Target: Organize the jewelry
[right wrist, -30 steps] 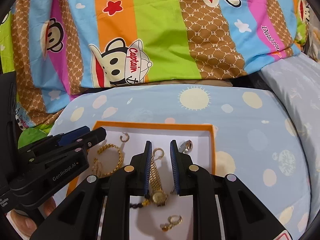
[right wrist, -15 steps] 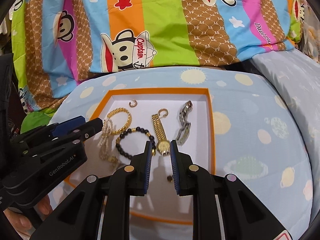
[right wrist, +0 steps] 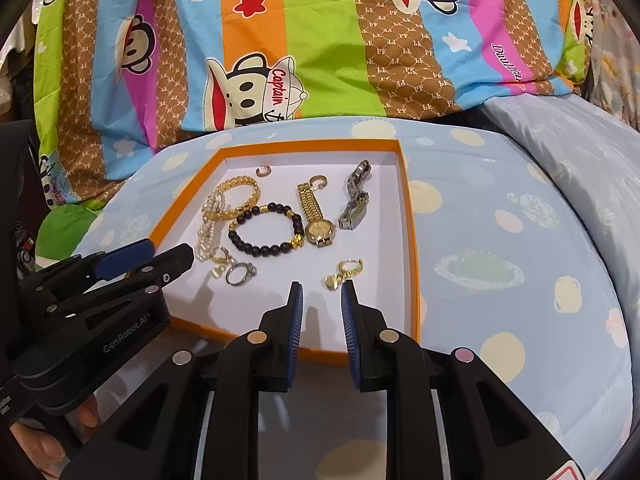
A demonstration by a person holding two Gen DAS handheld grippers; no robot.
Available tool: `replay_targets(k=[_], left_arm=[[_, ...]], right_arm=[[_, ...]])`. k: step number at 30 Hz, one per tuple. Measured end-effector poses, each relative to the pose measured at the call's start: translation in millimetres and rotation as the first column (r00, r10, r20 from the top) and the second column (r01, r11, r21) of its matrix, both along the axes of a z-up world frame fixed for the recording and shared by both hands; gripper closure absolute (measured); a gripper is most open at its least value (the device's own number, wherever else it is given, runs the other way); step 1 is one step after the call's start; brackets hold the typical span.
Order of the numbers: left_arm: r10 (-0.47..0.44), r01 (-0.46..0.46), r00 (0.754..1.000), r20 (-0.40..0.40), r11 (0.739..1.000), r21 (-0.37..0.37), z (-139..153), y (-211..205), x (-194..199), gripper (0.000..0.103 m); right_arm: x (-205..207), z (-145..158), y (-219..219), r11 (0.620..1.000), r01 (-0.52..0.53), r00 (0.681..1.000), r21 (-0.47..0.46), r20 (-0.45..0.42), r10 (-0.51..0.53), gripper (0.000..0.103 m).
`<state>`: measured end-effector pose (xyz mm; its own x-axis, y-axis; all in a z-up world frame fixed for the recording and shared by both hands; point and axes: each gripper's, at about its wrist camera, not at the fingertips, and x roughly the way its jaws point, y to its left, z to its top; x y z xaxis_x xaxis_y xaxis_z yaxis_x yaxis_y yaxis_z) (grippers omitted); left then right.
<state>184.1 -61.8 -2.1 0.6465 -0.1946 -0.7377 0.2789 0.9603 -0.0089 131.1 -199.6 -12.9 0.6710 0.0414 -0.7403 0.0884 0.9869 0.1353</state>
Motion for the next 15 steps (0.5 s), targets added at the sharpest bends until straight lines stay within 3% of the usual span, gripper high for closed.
replay_targets(k=[15], left_arm=[[0.018, -0.014, 0.995, 0.100, 0.999, -0.044, 3.2, 10.2, -35.6, 0.052]], right_arm=[[-32.7, 7.6, 15.4, 0.999, 0.003, 0.994, -0.039, 0.110, 0.001, 0.078]])
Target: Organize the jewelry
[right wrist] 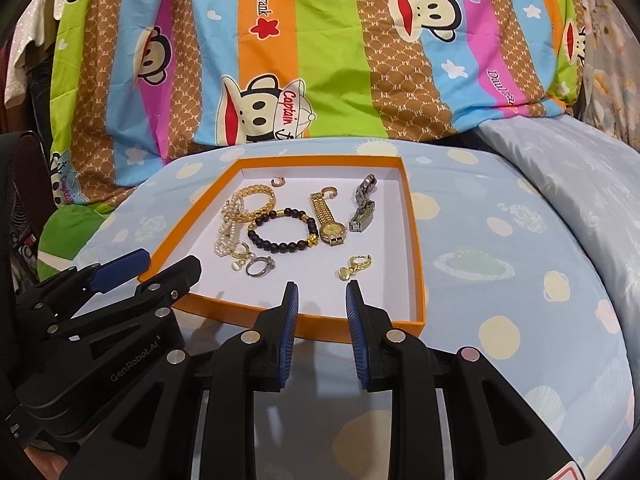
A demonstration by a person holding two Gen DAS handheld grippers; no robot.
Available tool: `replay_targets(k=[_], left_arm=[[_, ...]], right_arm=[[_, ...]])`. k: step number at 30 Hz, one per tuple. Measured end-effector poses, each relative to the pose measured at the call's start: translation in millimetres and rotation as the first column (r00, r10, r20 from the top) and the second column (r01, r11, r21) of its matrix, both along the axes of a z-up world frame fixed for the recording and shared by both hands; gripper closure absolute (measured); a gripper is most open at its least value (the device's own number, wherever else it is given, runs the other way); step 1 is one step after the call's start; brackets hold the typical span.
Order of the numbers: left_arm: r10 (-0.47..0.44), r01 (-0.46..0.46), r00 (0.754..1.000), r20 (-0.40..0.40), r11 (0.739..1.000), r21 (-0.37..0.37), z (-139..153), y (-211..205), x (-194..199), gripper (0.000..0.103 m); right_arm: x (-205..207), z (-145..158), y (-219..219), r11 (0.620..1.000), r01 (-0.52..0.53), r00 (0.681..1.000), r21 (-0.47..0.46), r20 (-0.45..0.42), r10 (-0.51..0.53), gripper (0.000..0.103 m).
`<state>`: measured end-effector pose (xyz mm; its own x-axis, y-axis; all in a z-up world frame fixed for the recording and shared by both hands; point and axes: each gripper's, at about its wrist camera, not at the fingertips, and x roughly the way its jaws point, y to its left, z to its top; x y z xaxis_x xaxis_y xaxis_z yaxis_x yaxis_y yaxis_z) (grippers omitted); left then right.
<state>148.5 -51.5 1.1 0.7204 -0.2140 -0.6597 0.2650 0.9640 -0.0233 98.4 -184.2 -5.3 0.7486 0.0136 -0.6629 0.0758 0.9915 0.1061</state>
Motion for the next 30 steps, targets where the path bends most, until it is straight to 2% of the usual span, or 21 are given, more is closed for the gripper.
replay_targets(k=[1, 4, 7, 11, 14, 17, 25, 30], left_arm=[[0.005, -0.005, 1.000, 0.006, 1.000, 0.001, 0.9, 0.5, -0.9, 0.051], [0.025, -0.025, 0.999, 0.028, 1.000, -0.003, 4.8, 4.0, -3.6, 0.039], [0.038, -0.038, 0.998, 0.040, 0.999, -0.007, 8.0, 6.8, -4.2, 0.037], [0.068, -0.070, 0.996, 0.058, 0.997, 0.019, 7.3, 8.9, -4.5, 0.021], [0.086, -0.090, 0.993, 0.077, 0.995, 0.044, 7.7, 9.8, -4.4, 0.017], [0.104, -0.107, 0.992, 0.069, 0.993, 0.043, 7.6, 12.2, -2.5, 0.013], [0.110, -0.115, 0.991, 0.074, 0.991, 0.068, 8.6, 10.6, -5.1, 0.013], [0.123, -0.129, 0.989, 0.077, 0.989, 0.067, 9.2, 11.7, -5.4, 0.009]], right_arm=[[-1.4, 1.9, 0.9, 1.000, 0.001, 1.000, -0.005, 0.011, -0.001, 0.078], [-5.6, 6.5, 1.0, 1.000, 0.011, 0.999, -0.017, 0.042, -0.011, 0.068], [-6.7, 9.0, 0.1, 1.000, 0.018, 0.999, -0.018, 0.051, -0.017, 0.065], [-5.7, 8.7, 0.2, 0.999, 0.026, 0.999, -0.018, 0.042, -0.025, 0.051], [-7.0, 9.9, -0.2, 0.999, 0.046, 0.997, -0.029, 0.057, -0.044, 0.042], [-6.9, 10.5, -1.9, 0.998, 0.058, 0.996, -0.023, 0.062, -0.057, 0.037], [-7.7, 11.8, -4.2, 0.997, 0.077, 0.995, -0.016, 0.060, -0.076, 0.034], [-10.1, 13.5, -5.3, 0.997, 0.080, 0.994, 0.002, 0.069, -0.080, 0.032]])
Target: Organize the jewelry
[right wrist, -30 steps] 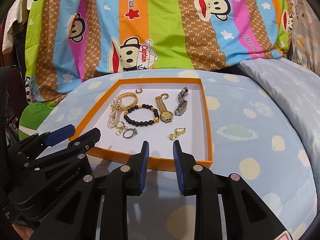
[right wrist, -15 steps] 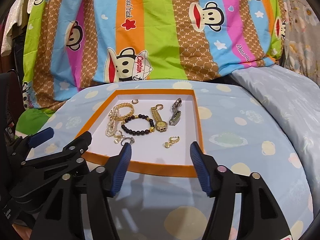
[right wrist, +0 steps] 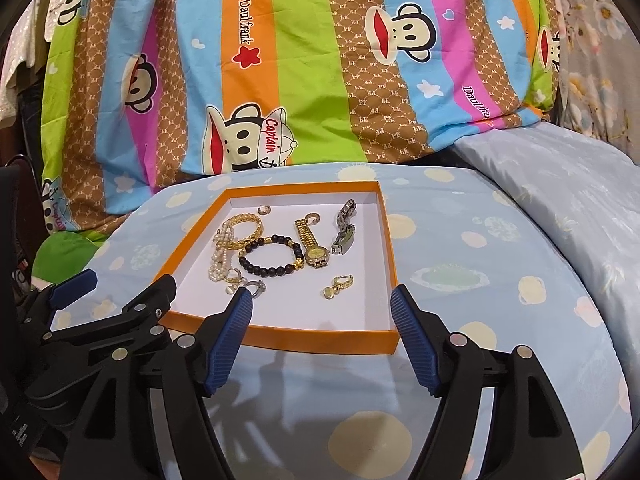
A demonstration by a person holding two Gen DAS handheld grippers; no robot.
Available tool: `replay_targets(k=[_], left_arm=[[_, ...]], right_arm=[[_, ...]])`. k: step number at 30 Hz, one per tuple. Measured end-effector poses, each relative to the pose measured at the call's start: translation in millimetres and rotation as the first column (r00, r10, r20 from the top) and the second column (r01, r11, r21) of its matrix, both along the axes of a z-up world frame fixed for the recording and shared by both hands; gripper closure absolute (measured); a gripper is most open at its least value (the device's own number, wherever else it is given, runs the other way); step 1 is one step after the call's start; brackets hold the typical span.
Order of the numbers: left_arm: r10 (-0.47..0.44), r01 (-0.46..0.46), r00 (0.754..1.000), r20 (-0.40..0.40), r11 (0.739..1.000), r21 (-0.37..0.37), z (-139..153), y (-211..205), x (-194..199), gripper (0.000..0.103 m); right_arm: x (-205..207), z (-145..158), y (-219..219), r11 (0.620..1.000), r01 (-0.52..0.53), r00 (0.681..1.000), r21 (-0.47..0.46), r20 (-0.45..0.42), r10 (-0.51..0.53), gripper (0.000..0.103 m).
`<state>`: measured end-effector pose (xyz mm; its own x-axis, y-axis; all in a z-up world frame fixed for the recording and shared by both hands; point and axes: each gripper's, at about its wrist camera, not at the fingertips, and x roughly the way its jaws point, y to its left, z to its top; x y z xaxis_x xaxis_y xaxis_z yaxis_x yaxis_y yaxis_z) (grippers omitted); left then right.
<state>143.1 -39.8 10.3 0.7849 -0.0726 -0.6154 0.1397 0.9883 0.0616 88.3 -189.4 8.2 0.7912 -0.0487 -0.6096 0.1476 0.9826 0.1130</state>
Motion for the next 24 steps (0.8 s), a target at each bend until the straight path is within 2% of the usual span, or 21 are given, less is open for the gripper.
replay_targets(k=[24], left_arm=[[0.029, -0.029, 0.999, -0.033, 0.999, 0.025, 1.3, 2.5, -2.2, 0.008]], right_arm=[[-2.2, 0.1, 2.7, 1.000, 0.000, 1.000, -0.018, -0.008, 0.000, 0.032]])
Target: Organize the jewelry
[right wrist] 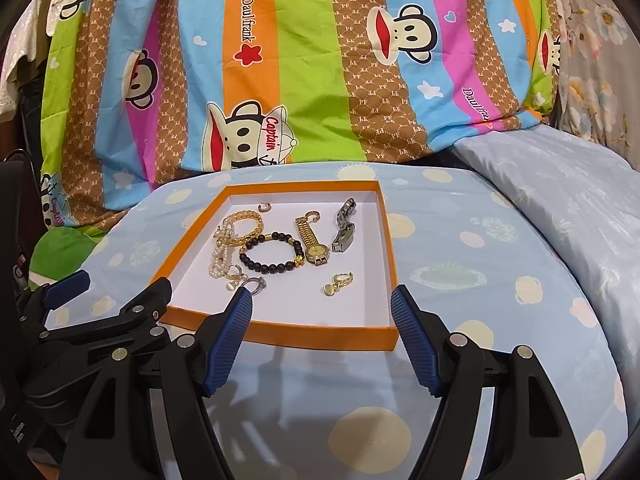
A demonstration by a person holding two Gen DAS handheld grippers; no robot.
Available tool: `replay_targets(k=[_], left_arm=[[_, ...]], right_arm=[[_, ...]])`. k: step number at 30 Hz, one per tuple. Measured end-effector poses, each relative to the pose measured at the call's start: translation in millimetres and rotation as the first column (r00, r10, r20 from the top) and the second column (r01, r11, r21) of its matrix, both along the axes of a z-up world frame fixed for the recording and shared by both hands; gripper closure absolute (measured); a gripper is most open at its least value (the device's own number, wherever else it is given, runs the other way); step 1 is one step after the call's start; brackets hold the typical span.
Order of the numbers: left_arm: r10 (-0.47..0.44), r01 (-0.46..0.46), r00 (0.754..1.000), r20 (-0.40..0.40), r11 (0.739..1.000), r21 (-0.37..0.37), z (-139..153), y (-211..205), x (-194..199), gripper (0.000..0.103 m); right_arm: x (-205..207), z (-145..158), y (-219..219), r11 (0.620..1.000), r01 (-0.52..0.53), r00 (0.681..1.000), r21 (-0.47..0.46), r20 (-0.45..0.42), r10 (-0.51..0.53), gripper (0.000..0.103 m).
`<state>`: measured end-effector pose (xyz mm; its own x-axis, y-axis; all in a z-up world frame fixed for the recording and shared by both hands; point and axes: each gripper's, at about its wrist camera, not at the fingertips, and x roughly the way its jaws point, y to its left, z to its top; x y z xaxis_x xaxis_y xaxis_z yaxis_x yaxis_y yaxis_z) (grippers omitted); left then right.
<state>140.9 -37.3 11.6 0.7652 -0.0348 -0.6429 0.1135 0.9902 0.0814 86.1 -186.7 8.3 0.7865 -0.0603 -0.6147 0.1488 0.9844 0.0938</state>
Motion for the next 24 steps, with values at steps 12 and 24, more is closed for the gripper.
replay_targets(k=[12, 24], left_arm=[[0.007, -0.007, 1.000, -0.010, 1.000, -0.012, -2.6, 2.2, 0.0, 0.008], [0.007, -0.007, 1.000, -0.015, 1.000, -0.012, -2.5, 1.9, 1.1, 0.008]], right_arm=[[0.1, 0.0, -0.2, 1.000, 0.001, 1.000, -0.001, 0.001, -0.001, 0.032], [0.1, 0.2, -0.1, 1.000, 0.002, 1.000, 0.000, 0.000, -0.002, 0.032]])
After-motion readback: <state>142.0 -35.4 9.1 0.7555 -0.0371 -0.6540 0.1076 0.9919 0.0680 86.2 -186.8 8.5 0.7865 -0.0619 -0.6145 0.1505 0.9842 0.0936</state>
